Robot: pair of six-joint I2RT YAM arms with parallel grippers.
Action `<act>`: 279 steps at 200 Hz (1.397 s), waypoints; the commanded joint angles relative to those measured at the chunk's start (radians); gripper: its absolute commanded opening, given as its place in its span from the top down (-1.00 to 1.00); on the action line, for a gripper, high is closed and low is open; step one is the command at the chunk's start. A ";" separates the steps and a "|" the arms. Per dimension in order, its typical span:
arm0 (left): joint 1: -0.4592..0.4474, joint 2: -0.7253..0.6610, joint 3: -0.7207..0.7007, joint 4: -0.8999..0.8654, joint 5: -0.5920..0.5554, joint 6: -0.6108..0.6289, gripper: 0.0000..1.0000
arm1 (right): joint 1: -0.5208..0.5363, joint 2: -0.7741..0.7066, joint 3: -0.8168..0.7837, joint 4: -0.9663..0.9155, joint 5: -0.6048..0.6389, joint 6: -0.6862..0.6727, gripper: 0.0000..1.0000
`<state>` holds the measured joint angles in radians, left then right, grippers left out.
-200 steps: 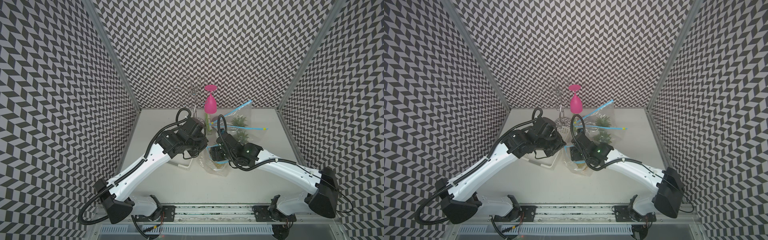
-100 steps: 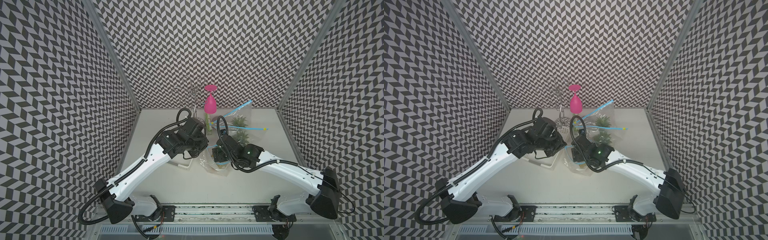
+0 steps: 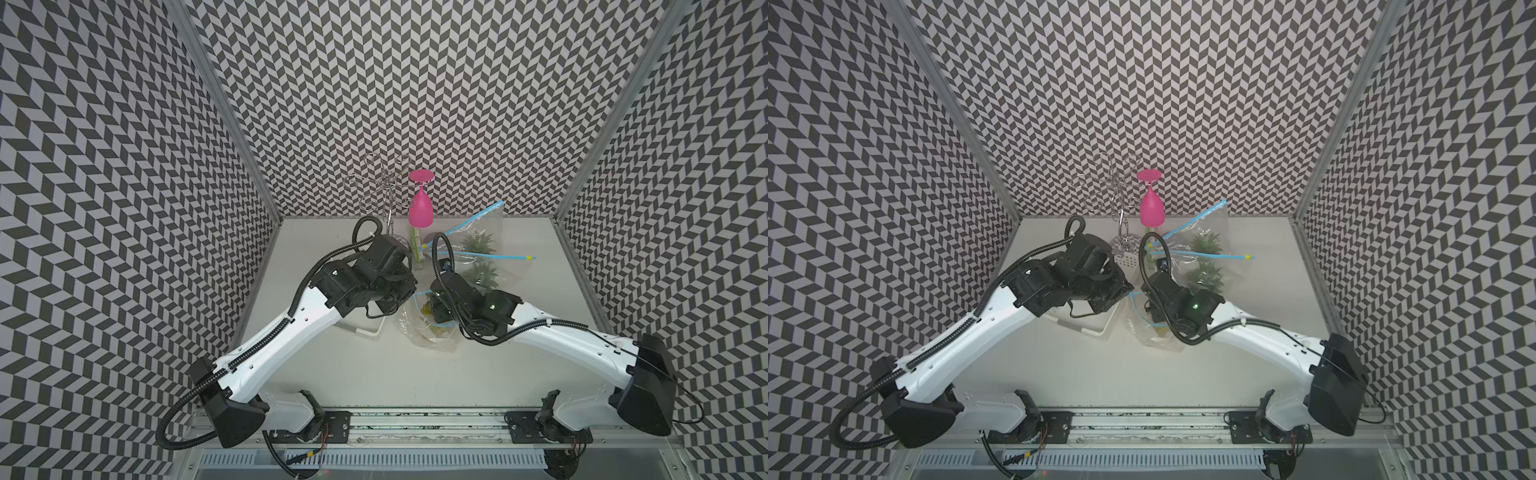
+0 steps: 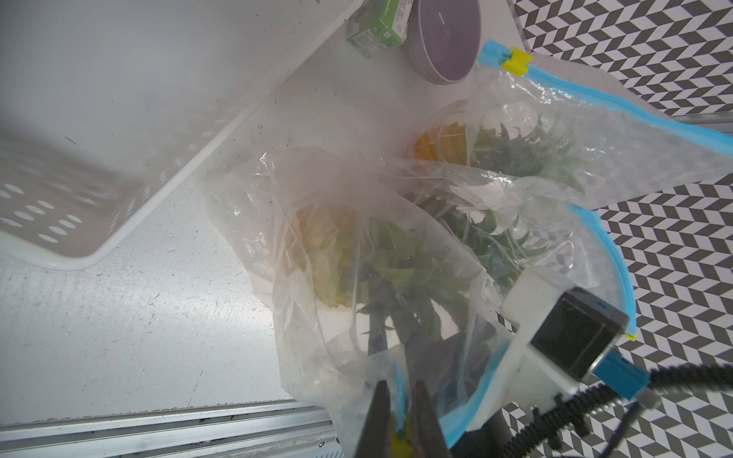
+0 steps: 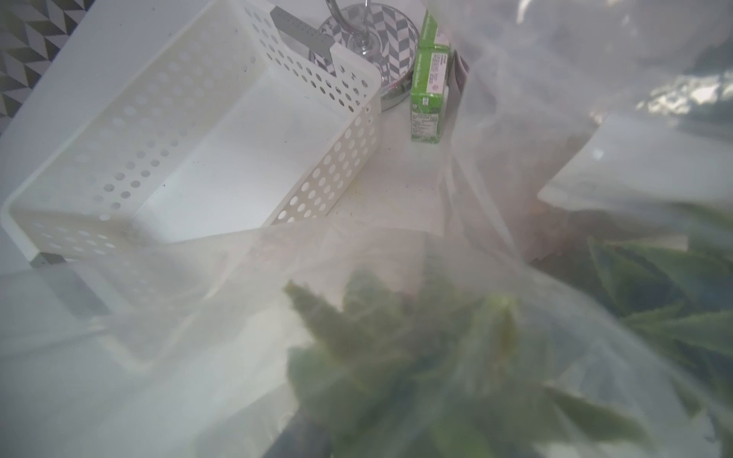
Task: Open the zip-top bag and take out the pineapple
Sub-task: Pick up the pineapple from the zipper food storage bag.
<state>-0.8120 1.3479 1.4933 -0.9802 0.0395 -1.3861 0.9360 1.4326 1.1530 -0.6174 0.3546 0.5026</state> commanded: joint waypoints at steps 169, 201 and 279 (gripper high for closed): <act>0.316 -0.064 0.131 -0.025 -0.070 0.016 -0.69 | -0.100 -0.163 0.458 -0.042 -0.305 -0.099 1.00; 0.421 -0.081 0.021 0.094 0.081 -0.074 -0.78 | -0.144 -0.126 0.539 -0.030 -0.370 -0.123 1.00; 0.439 -0.025 0.088 0.015 0.252 -0.204 -0.99 | -0.157 -0.130 0.458 0.103 -0.401 -0.176 1.00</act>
<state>-0.3752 1.3266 1.5352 -0.9138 0.2169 -1.5345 0.7822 1.3224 1.6268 -0.7094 -0.0322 0.3546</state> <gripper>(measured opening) 0.993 0.141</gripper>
